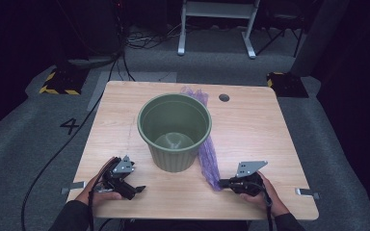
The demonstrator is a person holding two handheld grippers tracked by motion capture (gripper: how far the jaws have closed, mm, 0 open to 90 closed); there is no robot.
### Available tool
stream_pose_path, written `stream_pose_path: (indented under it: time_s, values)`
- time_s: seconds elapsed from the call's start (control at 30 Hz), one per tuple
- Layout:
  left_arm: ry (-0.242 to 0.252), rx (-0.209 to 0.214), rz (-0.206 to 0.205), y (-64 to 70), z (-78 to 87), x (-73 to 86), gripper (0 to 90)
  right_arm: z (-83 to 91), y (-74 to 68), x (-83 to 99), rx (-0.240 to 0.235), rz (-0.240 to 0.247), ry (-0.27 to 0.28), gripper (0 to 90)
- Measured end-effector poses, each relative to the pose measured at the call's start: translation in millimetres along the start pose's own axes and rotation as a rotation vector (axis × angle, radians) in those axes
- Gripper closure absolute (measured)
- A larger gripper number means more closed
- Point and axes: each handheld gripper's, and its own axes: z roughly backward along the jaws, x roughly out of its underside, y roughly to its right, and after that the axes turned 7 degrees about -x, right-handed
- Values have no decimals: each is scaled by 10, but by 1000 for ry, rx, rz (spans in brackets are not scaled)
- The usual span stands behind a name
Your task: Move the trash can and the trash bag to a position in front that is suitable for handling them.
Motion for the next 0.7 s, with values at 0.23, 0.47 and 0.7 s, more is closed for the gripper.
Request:
stream_pose_path:
  time_s: [0.23,0.47,0.7]
  values:
    - [0,2,-1,-1,0,0,5,-151,-176,-72,-38,36,-2,836]
    - [0,1,-1,-2,1,0,5,-239,-290,-125,-30,51,-18,474]
    - [0,1,-1,-1,1,1,5,-10,-305,-71,26,12,28,305]
